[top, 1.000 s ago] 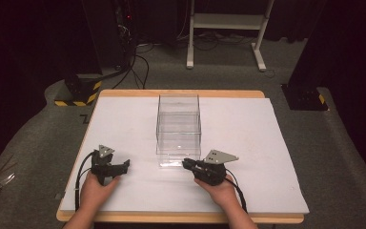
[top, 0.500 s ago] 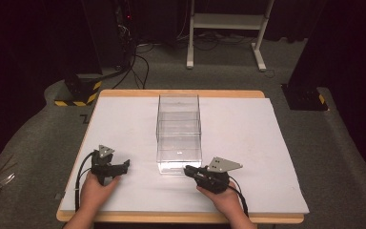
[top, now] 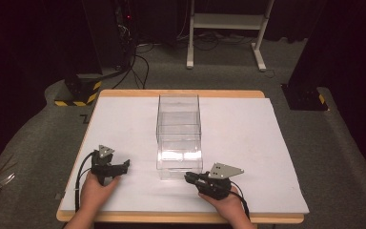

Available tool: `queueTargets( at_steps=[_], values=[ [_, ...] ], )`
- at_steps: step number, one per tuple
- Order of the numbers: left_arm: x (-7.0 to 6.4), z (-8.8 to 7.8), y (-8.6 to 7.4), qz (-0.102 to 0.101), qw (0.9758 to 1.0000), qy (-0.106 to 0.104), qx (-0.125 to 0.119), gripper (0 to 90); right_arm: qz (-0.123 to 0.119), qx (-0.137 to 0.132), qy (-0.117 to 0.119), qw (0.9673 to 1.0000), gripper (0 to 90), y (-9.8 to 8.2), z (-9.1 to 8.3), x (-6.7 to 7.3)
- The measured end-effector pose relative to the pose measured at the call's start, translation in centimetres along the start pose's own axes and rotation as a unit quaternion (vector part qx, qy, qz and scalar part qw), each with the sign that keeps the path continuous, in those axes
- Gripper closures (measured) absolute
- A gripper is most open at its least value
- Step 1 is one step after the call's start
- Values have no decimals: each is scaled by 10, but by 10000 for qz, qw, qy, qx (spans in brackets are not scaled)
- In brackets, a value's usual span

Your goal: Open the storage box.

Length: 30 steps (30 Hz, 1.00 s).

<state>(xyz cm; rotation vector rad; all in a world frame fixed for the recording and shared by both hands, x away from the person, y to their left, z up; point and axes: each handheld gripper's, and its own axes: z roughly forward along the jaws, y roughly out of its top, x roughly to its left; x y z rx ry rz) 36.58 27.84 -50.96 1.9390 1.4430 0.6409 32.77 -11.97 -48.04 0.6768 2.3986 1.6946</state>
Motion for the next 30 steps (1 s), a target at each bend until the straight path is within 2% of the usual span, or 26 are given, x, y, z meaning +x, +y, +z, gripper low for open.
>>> queueTargets(
  at_steps=[11,14,17,21,30],
  values=[
    [0,0,0,0,10000,-2,2,116,-131,21,20,9999,803,0,0,3],
    [0,0,0,1,10000,0,0,116,-132,-49,-35,9999,741,1,-5,2],
    [0,0,0,2,10000,0,1,116,-107,-80,-38,9999,745,2,-8,0],
    [0,0,0,2,10000,0,2,116,-198,-136,-69,9997,749,4,-15,-2],
    [0,0,0,2,10000,1,1,116,-240,-521,-208,9981,748,10,-31,-7]
  ],
)
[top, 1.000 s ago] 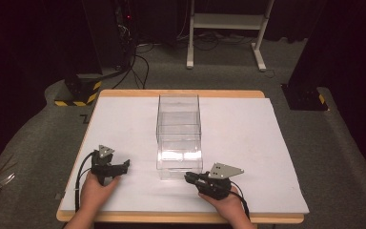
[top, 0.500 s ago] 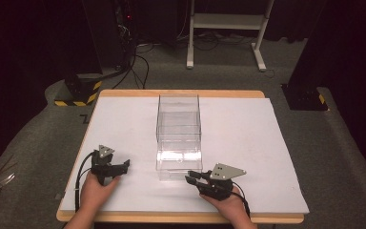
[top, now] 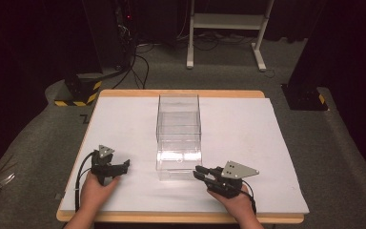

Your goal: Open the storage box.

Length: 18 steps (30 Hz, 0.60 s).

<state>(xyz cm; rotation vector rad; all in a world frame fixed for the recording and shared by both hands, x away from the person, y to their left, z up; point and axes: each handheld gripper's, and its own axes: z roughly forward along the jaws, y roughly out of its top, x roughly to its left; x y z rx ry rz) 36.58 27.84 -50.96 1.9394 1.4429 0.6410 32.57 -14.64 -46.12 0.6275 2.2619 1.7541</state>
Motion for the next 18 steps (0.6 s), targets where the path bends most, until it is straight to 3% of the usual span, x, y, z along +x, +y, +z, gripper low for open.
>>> queueTargets(
  at_steps=[9,18],
  values=[
    [0,0,0,-3,10000,-2,0,116,57,-211,-228,9995,721,3,-8,-5],
    [0,0,0,-4,10000,-4,1,115,138,-379,-959,9946,670,3,-25,-22]
  ],
)
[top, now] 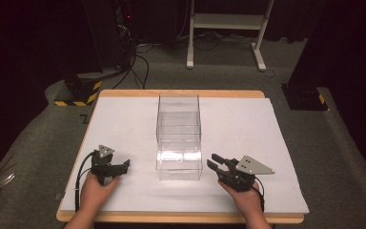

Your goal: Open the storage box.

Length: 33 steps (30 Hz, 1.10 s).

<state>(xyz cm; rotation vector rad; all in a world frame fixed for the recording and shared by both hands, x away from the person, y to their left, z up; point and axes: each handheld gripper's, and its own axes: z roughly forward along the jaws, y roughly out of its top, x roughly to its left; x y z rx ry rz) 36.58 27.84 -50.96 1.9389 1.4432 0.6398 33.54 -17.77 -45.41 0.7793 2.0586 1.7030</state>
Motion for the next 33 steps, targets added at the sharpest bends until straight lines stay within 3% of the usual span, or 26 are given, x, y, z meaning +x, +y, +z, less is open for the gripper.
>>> queueTargets(
  at_steps=[9,10,11,12,13,14,16,17,18,19,21,22,23,25,26,27,28,29,30,31,33],
  values=[
    [0,0,0,2,10000,2,-1,116,155,-27,-614,9980,645,-2,-17,-24],
    [0,0,0,1,10000,2,-1,116,180,-13,-799,9966,640,-4,-21,-30],
    [0,0,0,1,10000,2,-1,116,180,-13,-799,9966,640,-4,-21,-30],
    [0,0,0,1,10000,2,-1,116,168,47,-1002,9948,633,-5,-26,-36],
    [0,0,0,1,10000,2,-1,116,168,47,-1002,9948,633,-5,-26,-36],
    [0,0,0,1,10000,1,-2,116,186,137,-1233,9921,620,-8,-30,-42],
    [0,0,0,1,10000,2,-2,116,175,236,-1448,9890,602,-11,-32,-47],
    [0,0,0,1,10000,2,-2,116,175,236,-1448,9890,602,-11,-32,-47],
    [0,0,0,3,10000,2,-1,116,192,391,-1709,9843,576,-14,-34,-53],
    [0,0,0,3,10000,2,-1,116,192,391,-1709,9843,576,-14,-34,-53],
    [0,0,0,1,10000,2,-1,116,257,625,-1988,9777,538,-19,-33,-59],
    [0,0,0,1,10000,3,-2,116,277,856,-2131,9729,510,-23,-31,-63],
    [0,0,0,0,10000,2,-1,116,277,856,-2131,9729,510,-23,-31,-63],
    [0,0,0,0,10000,3,-3,116,328,1096,-2255,9675,491,-28,-27,-66],
    [0,0,0,0,10000,2,-3,116,394,1392,-2311,9621,468,-33,-23,-69],
    [0,0,0,0,10000,2,-3,116,394,1392,-2311,9621,468,-33,-23,-69],
    [0,0,0,1,10000,2,-2,116,466,1654,-2341,9569,445,-38,-18,-71],
    [0,0,0,1,10000,2,-2,116,466,1654,-2341,9569,445,-38,-18,-71],
    [0,0,0,2,10000,4,-4,116,587,1976,-2305,9510,402,-43,-12,-75],
    [0,0,0,2,10000,4,-4,116,587,1976,-2305,9510,402,-43,-12,-75],
    [0,0,0,4,10000,5,-6,116,636,2101,-2361,9466,387,-43,-9,-76]
  ],
)
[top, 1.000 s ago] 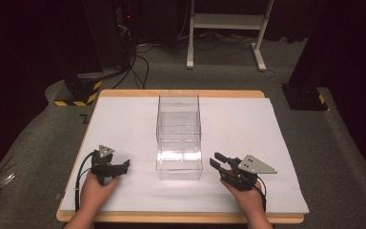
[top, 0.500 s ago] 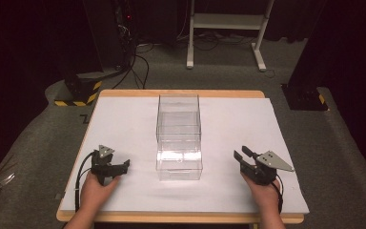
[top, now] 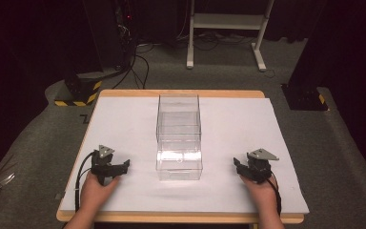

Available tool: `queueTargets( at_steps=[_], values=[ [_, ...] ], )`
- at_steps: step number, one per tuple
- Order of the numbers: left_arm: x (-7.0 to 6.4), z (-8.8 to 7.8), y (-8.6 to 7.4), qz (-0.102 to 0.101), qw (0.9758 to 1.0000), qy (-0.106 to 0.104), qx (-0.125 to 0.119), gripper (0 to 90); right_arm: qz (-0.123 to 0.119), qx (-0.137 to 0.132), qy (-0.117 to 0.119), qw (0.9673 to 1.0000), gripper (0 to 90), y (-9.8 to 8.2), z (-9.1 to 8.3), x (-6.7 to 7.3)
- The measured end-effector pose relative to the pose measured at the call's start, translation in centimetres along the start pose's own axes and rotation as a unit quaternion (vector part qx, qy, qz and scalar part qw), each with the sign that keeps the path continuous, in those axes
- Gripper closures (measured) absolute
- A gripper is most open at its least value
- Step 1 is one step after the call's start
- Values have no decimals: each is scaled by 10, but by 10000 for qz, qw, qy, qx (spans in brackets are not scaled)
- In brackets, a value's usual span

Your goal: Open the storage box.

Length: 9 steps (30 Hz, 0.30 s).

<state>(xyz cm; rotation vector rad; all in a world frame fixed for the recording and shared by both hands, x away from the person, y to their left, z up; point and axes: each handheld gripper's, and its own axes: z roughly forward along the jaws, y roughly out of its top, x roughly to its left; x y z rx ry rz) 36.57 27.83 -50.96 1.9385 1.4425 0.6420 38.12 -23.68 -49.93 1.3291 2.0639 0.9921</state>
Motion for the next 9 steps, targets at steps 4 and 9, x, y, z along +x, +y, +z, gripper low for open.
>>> queueTargets(
  at_steps=[4,9],
  values=[
    [0,0,0,-2,10000,1,1,116,60,93,45,9999,367,1,2,-2],
    [0,0,0,0,10000,2,4,115,59,140,72,9999,366,1,3,-2]
  ],
)
